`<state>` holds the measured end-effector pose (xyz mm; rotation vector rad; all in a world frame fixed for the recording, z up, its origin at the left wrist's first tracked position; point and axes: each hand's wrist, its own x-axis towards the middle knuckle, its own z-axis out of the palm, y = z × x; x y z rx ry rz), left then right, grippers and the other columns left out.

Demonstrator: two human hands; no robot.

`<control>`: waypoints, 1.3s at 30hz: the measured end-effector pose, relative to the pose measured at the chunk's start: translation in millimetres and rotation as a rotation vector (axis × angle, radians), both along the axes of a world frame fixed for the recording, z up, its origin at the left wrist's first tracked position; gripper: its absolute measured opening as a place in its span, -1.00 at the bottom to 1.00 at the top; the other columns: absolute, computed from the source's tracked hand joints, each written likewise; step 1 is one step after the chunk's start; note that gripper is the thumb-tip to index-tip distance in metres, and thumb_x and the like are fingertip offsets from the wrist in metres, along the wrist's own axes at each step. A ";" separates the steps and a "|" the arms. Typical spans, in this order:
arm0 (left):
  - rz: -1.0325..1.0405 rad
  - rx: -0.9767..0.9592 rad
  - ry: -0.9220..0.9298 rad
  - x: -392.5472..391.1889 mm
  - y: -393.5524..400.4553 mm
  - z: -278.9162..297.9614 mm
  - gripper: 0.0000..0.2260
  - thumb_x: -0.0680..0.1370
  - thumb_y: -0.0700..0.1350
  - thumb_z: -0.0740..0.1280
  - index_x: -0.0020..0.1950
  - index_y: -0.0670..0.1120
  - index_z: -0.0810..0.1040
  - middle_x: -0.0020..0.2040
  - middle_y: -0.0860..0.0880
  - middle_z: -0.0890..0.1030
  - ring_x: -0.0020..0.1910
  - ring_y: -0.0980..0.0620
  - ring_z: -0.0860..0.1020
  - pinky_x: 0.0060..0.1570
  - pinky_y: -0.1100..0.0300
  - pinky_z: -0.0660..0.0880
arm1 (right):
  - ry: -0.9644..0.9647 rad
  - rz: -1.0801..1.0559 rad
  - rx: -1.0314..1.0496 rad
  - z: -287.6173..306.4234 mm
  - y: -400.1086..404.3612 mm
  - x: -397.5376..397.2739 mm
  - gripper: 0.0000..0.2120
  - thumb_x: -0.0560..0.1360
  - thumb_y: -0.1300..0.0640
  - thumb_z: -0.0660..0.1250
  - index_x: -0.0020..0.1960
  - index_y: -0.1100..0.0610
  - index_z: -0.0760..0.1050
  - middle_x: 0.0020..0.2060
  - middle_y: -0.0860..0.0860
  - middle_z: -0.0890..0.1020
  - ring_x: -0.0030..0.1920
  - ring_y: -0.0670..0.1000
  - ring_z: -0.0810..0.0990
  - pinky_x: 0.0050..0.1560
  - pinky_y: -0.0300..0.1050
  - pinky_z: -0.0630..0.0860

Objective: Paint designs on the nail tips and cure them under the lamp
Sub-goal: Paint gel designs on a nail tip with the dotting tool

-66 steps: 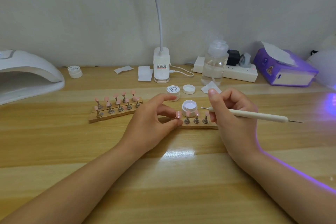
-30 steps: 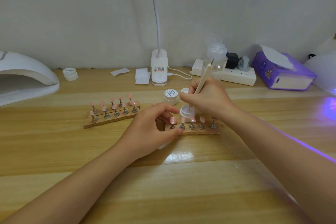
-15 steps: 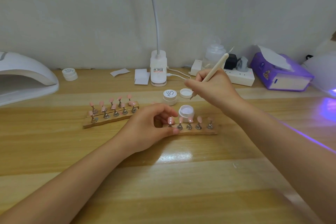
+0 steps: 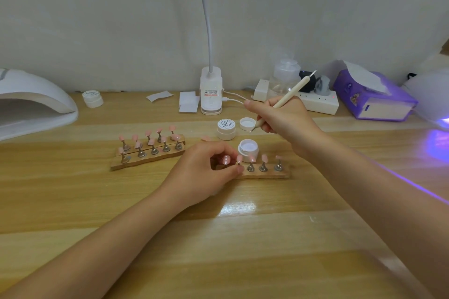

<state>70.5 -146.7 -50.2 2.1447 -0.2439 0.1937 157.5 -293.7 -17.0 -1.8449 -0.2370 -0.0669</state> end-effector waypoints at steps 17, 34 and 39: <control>-0.035 0.018 -0.352 -11.4 -6.1 -0.4 -0.83 0.36 -0.33 0.45 -0.29 -0.08 0.57 -0.13 0.10 0.59 -0.13 0.09 0.53 -0.03 0.15 0.44 | -0.240 -0.106 0.356 6.3 -4.2 -57.4 -0.62 0.37 -0.17 0.28 -0.35 0.14 0.53 -0.55 -0.06 0.56 -0.48 -0.16 0.51 -0.39 -0.36 0.43; -0.062 -0.041 -0.388 -17.7 -7.1 -3.4 -0.86 0.34 -0.17 0.45 -0.12 -0.04 0.67 -0.13 0.18 0.65 -0.03 0.33 0.55 0.16 0.53 0.14 | -0.179 0.103 0.407 -19.4 -2.2 -83.0 -0.63 0.43 0.17 0.38 -0.50 0.16 0.35 -0.64 -0.03 0.46 -0.53 -0.11 0.52 -0.37 -0.35 0.48; -0.065 -0.042 -0.389 -17.3 -8.5 -2.7 -0.81 0.35 -0.17 0.45 -0.07 0.01 0.62 -0.08 0.15 0.63 -0.04 0.21 0.57 0.20 0.46 0.17 | -0.209 0.139 0.396 -22.1 0.2 -82.1 -0.63 0.46 0.35 0.30 -0.47 0.32 0.25 -0.64 0.00 0.43 -0.58 -0.15 0.50 -0.47 -0.38 0.41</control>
